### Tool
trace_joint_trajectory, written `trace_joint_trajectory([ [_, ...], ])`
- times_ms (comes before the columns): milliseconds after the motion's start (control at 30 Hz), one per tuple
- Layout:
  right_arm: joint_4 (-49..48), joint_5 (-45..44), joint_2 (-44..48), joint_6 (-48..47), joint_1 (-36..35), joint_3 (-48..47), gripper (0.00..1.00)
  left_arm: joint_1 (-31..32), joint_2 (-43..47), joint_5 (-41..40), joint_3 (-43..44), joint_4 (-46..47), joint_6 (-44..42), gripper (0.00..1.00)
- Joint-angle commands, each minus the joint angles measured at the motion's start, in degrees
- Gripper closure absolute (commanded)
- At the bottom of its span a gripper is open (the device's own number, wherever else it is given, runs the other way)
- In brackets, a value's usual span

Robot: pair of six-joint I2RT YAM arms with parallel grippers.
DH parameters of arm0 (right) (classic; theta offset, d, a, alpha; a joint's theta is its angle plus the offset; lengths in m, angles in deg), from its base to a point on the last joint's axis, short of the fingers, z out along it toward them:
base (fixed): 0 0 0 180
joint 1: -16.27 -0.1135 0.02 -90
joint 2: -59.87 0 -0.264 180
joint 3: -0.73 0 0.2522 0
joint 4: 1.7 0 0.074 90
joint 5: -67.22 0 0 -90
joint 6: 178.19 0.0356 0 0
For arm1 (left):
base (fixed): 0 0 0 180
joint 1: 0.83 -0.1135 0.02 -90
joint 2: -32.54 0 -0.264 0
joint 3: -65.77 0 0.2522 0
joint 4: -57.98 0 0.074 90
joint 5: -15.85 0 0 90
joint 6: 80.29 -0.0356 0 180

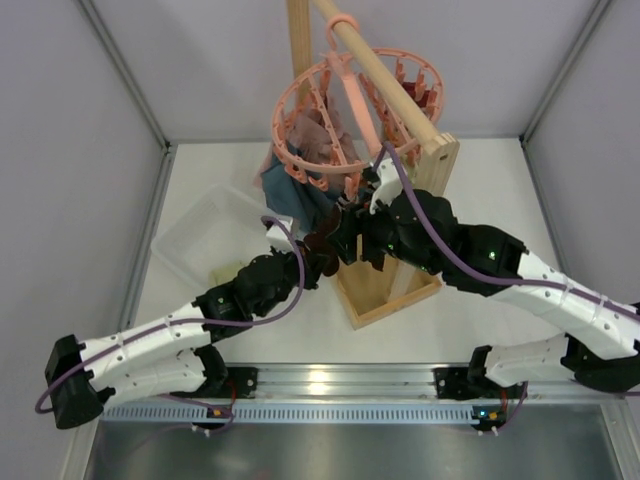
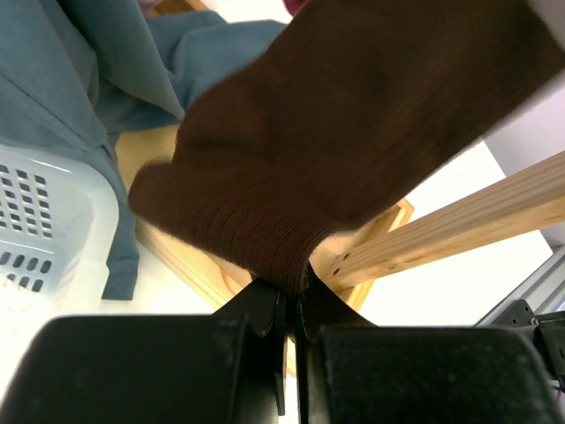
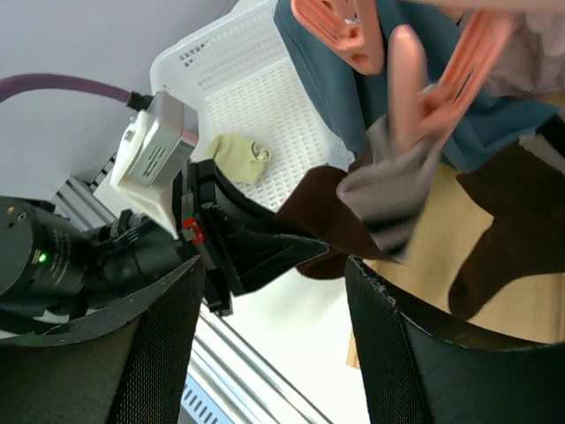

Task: Remove the socks clipped to the hanger

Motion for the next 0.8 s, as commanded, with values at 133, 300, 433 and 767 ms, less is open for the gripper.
trace_joint_trajectory([
  [133,-0.3,1.1,3.9,1.8,-1.0,4.4,0.37,-0.2,-4.5,2.2,2.4,5.2,2.5,1.0],
  [300,-0.7,1.6,4.6,1.7,-1.0,5.3,0.37,-0.2,-4.5,2.6,2.8,5.5,2.5,1.0],
  [433,-0.3,1.4,6.3,1.6,-1.1,6.6,0.37,-0.2,-4.3,2.9,3.1,5.4,2.8,1.0],
  [767,-7.1,-1.4,14.3,8.0,-1.0,17.7,0.38,-0.1,-0.3,4.5,-0.3,5.4,5.4,1.0],
])
